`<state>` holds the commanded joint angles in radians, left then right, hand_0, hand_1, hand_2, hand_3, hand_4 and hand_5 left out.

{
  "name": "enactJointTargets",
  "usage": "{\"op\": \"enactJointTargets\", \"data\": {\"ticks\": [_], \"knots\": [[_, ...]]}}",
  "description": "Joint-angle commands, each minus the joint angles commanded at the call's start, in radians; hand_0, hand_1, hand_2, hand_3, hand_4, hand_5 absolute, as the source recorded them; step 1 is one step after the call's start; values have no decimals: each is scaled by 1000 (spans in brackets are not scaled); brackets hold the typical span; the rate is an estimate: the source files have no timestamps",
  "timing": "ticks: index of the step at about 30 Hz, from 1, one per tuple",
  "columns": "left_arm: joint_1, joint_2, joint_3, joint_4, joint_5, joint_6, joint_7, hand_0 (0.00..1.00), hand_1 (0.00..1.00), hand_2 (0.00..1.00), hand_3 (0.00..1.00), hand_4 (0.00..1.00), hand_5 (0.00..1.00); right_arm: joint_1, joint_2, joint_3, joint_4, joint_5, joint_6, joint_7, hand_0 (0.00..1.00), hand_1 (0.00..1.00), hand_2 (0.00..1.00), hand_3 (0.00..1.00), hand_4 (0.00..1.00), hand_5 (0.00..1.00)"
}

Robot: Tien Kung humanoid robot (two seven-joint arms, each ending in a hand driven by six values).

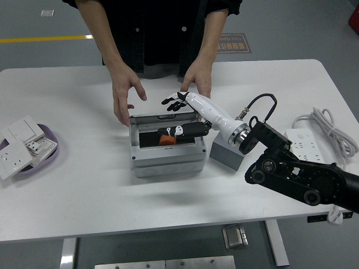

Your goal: Pick up the cylinder from the cube,place it in the box,flap close box

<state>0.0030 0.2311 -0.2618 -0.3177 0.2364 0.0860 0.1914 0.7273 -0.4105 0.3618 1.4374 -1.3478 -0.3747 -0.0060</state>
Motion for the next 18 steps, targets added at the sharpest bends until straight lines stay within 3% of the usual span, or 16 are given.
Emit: {"op": "enactJointTargets", "data": {"ticks": [1, 6, 7, 11, 12, 13, 18], "knots": [[0, 0, 1, 0, -1, 0, 0, 616, 639, 627, 634, 687, 244, -7, -3, -1, 12, -4, 0, -2, 531, 623, 633, 728, 943, 526], [1, -1, 1, 0, -2, 0, -1, 616, 639, 627, 634, 687, 244, -38, -12, -20, 43, 9, 14, -3, 531, 623, 633, 728, 943, 526], [1, -1, 2, 0, -2, 0, -1, 616, 638, 627, 633, 687, 244, -44, -11, -26, 39, 26, 21, 0, 528, 622, 633, 727, 859, 477], [0, -2, 1, 0, -2, 0, -1, 616, 638, 627, 633, 687, 244, -61, -9, -35, 17, 78, 30, 15, 528, 622, 633, 727, 859, 477], [0, -3, 1, 0, -2, 0, -1, 616, 638, 627, 633, 687, 244, -64, -10, -31, 14, 86, 30, 20, 528, 622, 633, 727, 859, 477], [0, -3, 0, 0, -2, 0, -1, 616, 639, 627, 633, 687, 244, -68, -12, -25, 12, 94, 28, 25, 545, 623, 633, 725, 771, 440], [3, -3, -3, 0, 1, 1, 1, 616, 639, 627, 633, 687, 244, -85, -30, 33, 27, 99, 14, 47, 545, 623, 633, 725, 771, 440]]}}
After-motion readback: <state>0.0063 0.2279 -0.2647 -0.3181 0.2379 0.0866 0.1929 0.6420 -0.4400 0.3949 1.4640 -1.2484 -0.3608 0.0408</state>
